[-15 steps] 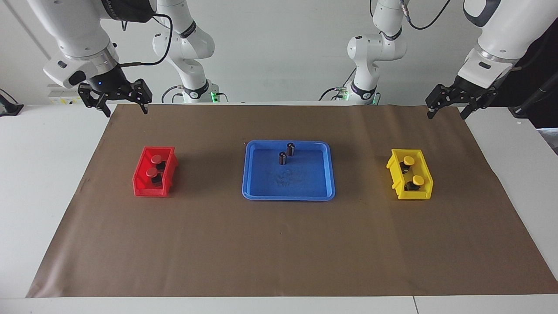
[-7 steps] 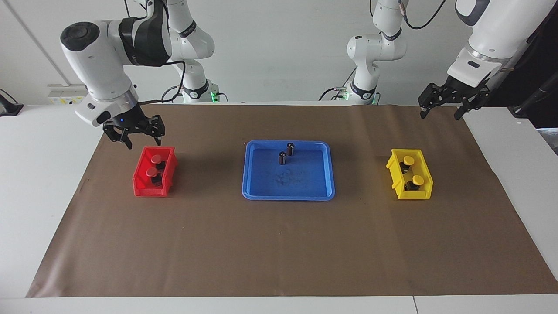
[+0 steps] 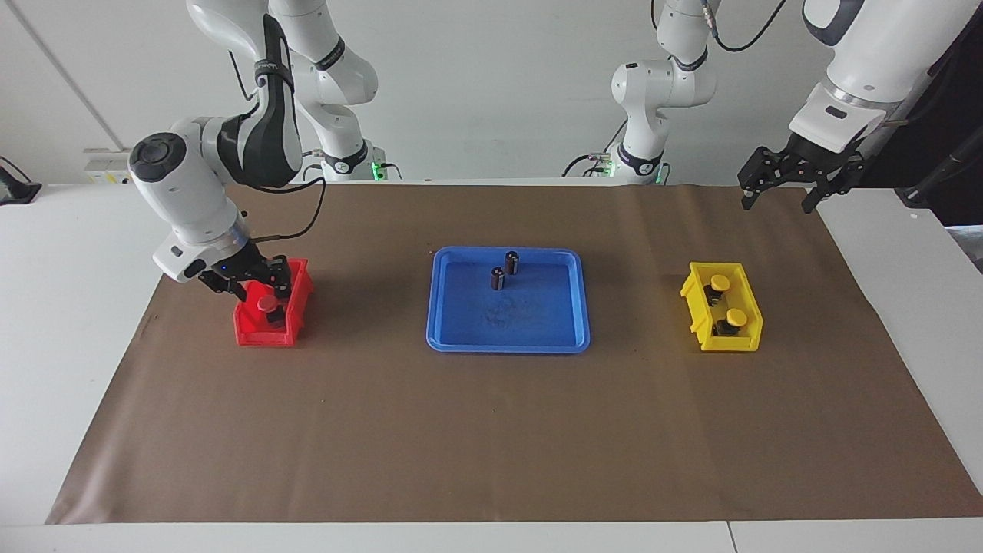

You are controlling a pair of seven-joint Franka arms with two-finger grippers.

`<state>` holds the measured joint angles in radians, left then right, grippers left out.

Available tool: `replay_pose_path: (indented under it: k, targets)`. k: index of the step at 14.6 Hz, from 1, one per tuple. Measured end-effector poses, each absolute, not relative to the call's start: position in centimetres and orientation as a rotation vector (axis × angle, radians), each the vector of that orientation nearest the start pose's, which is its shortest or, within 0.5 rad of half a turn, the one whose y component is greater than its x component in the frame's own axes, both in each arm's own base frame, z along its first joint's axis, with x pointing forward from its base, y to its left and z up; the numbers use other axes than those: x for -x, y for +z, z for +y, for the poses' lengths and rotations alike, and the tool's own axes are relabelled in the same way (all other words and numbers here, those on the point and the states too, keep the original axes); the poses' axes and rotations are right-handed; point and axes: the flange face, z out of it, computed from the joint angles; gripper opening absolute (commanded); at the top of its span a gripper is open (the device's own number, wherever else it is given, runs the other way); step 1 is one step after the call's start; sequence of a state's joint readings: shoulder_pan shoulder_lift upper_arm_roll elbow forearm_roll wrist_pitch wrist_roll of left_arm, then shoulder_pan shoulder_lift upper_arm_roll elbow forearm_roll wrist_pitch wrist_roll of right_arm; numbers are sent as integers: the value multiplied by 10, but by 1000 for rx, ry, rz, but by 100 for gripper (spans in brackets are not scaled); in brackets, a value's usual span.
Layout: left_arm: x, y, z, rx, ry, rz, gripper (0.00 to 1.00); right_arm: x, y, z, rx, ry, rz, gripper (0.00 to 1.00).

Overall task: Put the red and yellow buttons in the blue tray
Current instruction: 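Reach the right gripper into the red holder and grasp a red button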

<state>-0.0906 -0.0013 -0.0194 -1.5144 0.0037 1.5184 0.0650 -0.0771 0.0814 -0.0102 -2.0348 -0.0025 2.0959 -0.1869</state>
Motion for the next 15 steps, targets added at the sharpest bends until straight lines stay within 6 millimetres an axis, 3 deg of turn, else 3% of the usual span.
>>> replay_pose_path:
  k: [5,15]
  targets:
    - [-547,646,-52,3128,-5,251,100,-554,383,-53,3139,3,-177,65]
    - [-547,646,-52,3128,-4,251,100,-542,366,-55,3141,-32,-202,64]
